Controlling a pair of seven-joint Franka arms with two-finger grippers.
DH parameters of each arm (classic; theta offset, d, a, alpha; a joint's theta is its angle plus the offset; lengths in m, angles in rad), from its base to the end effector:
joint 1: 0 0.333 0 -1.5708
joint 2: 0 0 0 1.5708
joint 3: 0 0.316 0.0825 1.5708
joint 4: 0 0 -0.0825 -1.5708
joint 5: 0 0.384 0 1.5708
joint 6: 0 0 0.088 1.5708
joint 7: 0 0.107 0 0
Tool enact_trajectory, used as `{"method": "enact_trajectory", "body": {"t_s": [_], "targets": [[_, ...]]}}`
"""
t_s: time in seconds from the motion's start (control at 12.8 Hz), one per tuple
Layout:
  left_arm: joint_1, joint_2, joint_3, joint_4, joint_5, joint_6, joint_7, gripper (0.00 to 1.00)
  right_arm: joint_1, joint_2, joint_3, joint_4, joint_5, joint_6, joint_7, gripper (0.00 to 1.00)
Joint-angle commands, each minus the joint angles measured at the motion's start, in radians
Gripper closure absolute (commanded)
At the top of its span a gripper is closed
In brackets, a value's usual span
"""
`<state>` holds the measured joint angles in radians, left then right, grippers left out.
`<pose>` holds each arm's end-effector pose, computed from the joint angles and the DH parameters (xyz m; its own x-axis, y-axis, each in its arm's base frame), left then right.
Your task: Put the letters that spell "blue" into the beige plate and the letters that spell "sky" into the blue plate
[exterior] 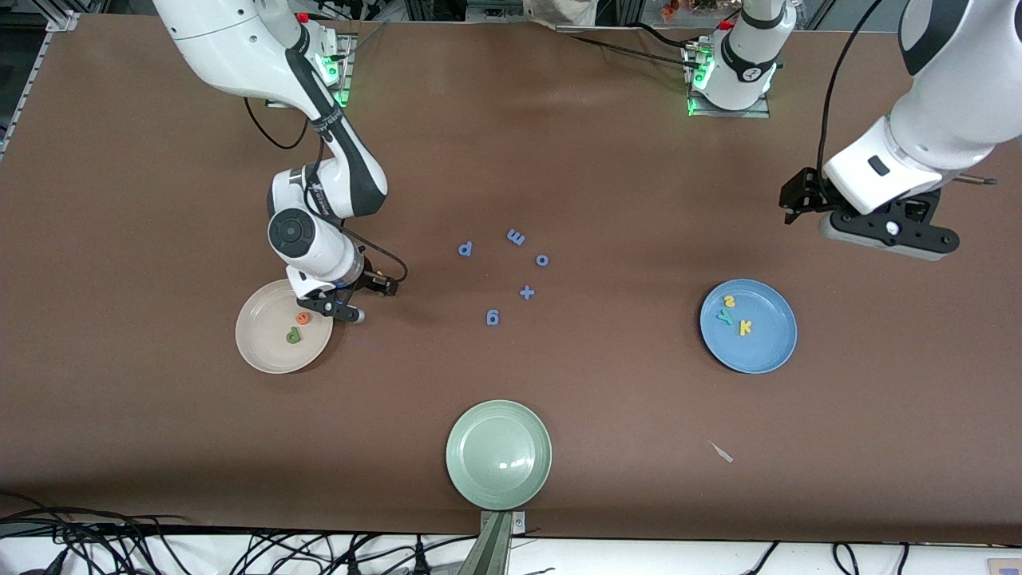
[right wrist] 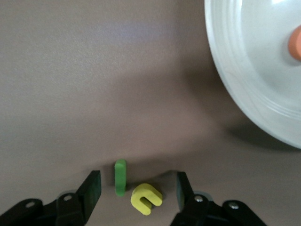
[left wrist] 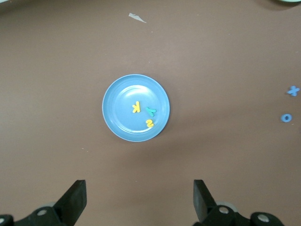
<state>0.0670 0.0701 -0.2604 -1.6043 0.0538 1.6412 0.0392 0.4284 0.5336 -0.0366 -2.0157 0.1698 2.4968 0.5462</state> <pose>0.5699 -0.1013 0.5763 0.9717 -0.2340 -0.0322 -0.2351 -0.9714 -0.0343 0.5519 0.2271 0.1793 0.9555 -0.2817 -0.0874 -0.2856 -0.9577 -0.0358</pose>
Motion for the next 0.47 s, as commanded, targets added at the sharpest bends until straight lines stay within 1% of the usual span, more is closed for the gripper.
{"method": "enact_trajectory", "body": {"t_s": [0.0, 0.08, 0.16, 0.39], "targets": [[-0.062, -0.085, 0.137, -0.144, -0.089, 0.133, 0.018, 0.00, -0.002, -0.041, 0.018, -0.037, 0.017, 0.016, 0.029, 0.29], [-0.078, -0.111, 0.141, -0.181, -0.080, 0.175, 0.022, 0.00, -0.002, -0.041, 0.020, -0.037, 0.017, 0.019, 0.034, 0.30], [-0.099, -0.119, 0.162, -0.198, -0.062, 0.205, 0.019, 0.00, 0.000, -0.041, 0.030, -0.047, 0.017, 0.025, 0.037, 0.31], [-0.112, -0.128, 0.217, -0.197, -0.054, 0.209, 0.024, 0.00, 0.000, -0.044, 0.032, -0.087, 0.016, 0.082, 0.037, 0.32]]}}
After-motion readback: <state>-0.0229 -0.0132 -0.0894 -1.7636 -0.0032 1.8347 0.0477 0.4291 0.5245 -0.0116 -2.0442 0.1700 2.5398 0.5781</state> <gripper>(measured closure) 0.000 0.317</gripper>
